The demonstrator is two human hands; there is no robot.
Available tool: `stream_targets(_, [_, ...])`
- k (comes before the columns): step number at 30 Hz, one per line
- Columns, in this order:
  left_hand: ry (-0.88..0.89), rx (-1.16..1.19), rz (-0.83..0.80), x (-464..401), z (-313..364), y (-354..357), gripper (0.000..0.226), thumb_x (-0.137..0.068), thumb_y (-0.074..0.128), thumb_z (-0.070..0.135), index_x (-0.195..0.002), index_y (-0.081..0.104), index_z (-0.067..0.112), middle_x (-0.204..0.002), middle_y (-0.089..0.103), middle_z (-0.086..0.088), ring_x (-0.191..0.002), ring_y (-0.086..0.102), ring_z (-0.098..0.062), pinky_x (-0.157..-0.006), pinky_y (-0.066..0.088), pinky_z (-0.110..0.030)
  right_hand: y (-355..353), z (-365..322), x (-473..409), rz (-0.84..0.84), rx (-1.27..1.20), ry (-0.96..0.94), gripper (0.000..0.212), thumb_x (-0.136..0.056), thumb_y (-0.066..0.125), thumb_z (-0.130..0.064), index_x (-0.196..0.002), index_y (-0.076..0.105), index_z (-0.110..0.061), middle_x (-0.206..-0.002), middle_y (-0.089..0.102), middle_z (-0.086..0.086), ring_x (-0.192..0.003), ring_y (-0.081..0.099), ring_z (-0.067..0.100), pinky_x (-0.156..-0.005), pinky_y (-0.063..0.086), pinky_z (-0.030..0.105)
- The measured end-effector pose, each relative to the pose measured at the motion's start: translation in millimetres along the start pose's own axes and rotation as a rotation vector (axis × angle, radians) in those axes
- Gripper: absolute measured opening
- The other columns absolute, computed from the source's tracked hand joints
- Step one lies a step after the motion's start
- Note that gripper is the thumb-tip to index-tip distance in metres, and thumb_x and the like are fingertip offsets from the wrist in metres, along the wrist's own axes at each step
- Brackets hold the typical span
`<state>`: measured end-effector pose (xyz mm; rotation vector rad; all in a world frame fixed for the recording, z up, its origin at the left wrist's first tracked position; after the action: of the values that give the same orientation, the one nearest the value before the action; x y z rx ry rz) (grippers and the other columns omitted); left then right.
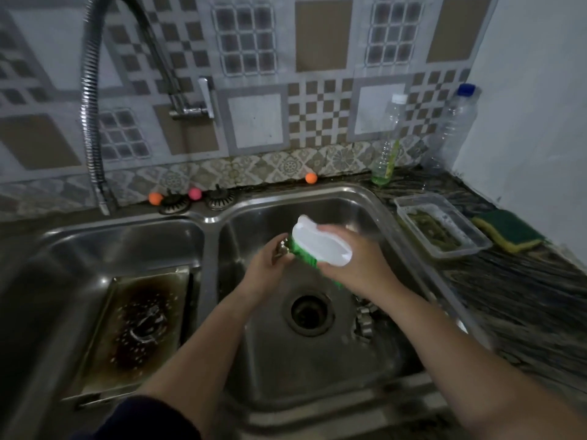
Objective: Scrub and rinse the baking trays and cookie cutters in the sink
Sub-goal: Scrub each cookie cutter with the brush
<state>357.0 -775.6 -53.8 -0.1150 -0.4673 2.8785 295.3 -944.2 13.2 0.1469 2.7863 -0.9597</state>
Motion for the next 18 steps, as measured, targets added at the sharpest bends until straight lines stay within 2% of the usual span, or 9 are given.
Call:
stream_targets(2, [0.004, 0.024, -0.012, 6.3, -0.1, -9.8, 0.043, -0.091, 0.057, 0.002, -0.134, 0.051, 0.009, -0.11, 0.063, -0.011, -0.101, 0.062, -0.016, -0.101, 0.046, -0.036, 9.9, -8.4, -0.2, -0.032, 0.068, -0.023, 0.062, -0.072, 0.076, -0.017, -0.128, 0.056, -0.037, -0.126, 0.059, -0.008, -0.115, 0.053, 0.011, -0.088, 0.042, 0.021])
stream_targets(4, [-0.022, 0.063, 0.007, 11.0, -3.2, -19.6, 0.042, -0.091, 0.058, 0.003, -0.132, 0.051, 0.008, -0.114, 0.064, -0.015, -0.103, 0.064, -0.019, -0.101, 0.047, -0.038, 10.9, -17.7, -3.2, 0.017, 0.086, -0.033, 0.061, -0.073, 0.075, -0.017, -0.128, 0.056, -0.035, -0.127, 0.06, -0.006, -0.117, 0.054, 0.012, -0.092, 0.043, 0.023])
stream_targets(6, [-0.013, 0.077, 0.013, 14.1, -1.3, -27.8, 0.042, -0.092, 0.057, 0.003, -0.133, 0.051, 0.007, -0.117, 0.064, -0.017, -0.107, 0.063, -0.021, -0.099, 0.047, -0.035, 14.9, -30.3, -2.5, 0.039, 0.079, -0.061, 0.061, -0.073, 0.075, -0.015, -0.128, 0.057, -0.034, -0.128, 0.059, -0.006, -0.118, 0.053, 0.011, -0.095, 0.042, 0.022])
stream_targets(10, [0.024, 0.068, 0.023, 20.9, 3.3, -39.4, 0.04, -0.091, 0.058, 0.002, -0.13, 0.053, 0.006, -0.112, 0.066, -0.014, -0.101, 0.062, -0.017, -0.094, 0.047, -0.029, 29.5, -41.1, 2.5, 0.003, 0.167, -0.105, 0.062, -0.072, 0.075, -0.018, -0.127, 0.056, -0.038, -0.127, 0.06, -0.006, -0.116, 0.054, 0.012, -0.091, 0.042, 0.02])
stream_targets(12, [0.002, 0.116, 0.06, 25.4, -1.1, -45.0, 0.043, -0.088, 0.065, 0.012, -0.129, 0.052, 0.007, -0.111, 0.066, -0.01, -0.101, 0.062, -0.015, -0.092, 0.048, -0.023, 23.1, -38.7, -0.5, 0.065, 0.165, -0.058, 0.06, -0.075, 0.074, -0.016, -0.129, 0.056, -0.034, -0.127, 0.06, -0.004, -0.117, 0.053, 0.015, -0.09, 0.041, 0.02])
stream_targets(14, [-0.053, 0.305, 0.104, 27.1, -6.3, -51.4, 0.055, -0.082, 0.072, 0.031, -0.128, 0.051, 0.012, -0.118, 0.064, -0.009, -0.109, 0.061, -0.018, -0.097, 0.049, -0.031, 18.4, -39.5, 0.7, 0.108, 0.099, -0.02, 0.058, -0.075, 0.073, -0.016, -0.129, 0.056, -0.033, -0.129, 0.059, -0.006, -0.117, 0.052, 0.013, -0.09, 0.043, 0.022])
stream_targets(15, [-0.117, 0.473, 0.146, 26.6, -10.1, -55.3, 0.055, -0.083, 0.07, 0.032, -0.129, 0.048, 0.012, -0.12, 0.062, -0.01, -0.111, 0.06, -0.019, -0.099, 0.048, -0.036, 19.7, -42.2, 4.3, 0.112, 0.057, -0.015, 0.058, -0.075, 0.074, -0.018, -0.128, 0.055, -0.033, -0.128, 0.058, -0.009, -0.116, 0.051, 0.011, -0.088, 0.043, 0.021])
stream_targets(16, [-0.187, 0.65, 0.18, 25.2, -12.6, -57.3, 0.048, -0.089, 0.065, 0.028, -0.13, 0.047, 0.011, -0.119, 0.061, -0.011, -0.109, 0.061, -0.02, -0.099, 0.048, -0.036, 22.4, -45.7, 9.2, 0.12, 0.016, -0.018, 0.057, -0.076, 0.075, -0.019, -0.127, 0.055, -0.033, -0.127, 0.057, -0.012, -0.114, 0.051, 0.008, -0.085, 0.042, 0.017])
stream_targets(18, [-0.296, 0.878, 0.208, 21.8, -13.3, -56.9, 0.031, -0.095, 0.056, 0.022, -0.121, 0.053, 0.004, -0.101, 0.066, -0.009, -0.091, 0.065, -0.014, -0.085, 0.053, -0.026, 28.0, -54.9, 19.0, 0.172, -0.051, -0.041, 0.055, -0.077, 0.075, -0.021, -0.127, 0.054, -0.034, -0.124, 0.055, -0.019, -0.11, 0.05, 0.003, -0.08, 0.037, 0.006])
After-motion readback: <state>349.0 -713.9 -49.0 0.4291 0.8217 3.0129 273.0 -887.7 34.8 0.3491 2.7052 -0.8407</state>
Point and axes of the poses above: each hand's wrist, its own x-axis away from the middle knuckle, its own y-axis out of the palm, z = x × y, the point moved 9 cm from there along -x, towards the middle knuckle
